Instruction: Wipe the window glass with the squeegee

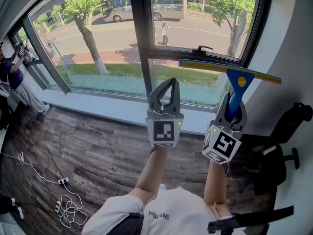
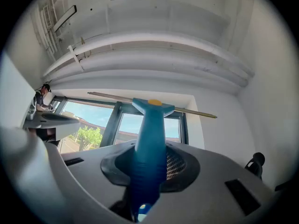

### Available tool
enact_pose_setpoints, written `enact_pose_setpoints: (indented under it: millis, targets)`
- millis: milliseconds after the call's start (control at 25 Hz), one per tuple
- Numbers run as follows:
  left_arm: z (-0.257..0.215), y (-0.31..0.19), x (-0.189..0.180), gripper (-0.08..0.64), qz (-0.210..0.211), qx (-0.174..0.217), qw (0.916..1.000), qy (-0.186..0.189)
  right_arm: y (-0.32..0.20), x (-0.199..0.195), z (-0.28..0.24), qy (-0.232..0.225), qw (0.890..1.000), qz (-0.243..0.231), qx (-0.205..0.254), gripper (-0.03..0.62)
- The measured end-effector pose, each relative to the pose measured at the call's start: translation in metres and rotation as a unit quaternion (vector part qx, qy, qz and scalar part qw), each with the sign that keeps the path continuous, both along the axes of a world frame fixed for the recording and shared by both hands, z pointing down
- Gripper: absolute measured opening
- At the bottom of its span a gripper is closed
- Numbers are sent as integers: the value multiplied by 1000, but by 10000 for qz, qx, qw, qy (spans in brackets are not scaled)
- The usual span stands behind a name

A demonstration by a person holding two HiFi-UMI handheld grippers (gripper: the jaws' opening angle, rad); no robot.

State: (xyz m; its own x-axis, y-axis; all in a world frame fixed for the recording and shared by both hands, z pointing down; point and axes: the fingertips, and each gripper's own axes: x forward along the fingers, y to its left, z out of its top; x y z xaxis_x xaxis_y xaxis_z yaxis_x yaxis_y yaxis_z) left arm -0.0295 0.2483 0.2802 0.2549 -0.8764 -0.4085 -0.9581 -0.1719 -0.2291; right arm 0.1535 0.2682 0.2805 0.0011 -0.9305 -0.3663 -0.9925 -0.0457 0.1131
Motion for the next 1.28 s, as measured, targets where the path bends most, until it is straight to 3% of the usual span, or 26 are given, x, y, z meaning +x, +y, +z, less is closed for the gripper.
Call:
enact_pose_setpoints:
  millis: [760,1080,1280]
  targets:
    - [3,-2,-10,3,-46,-38,10000,-76,-7,-3,6,-136,9999,-20,-80,104]
    - [23,-24,-42,3,-26,-126,9999,75,-26,-29,20,-166,9998,29,-90,104]
    - [30,-56,-44,3,-11,-137,9999,-33,-60,-40,27,-125,9998,-13,-123,104]
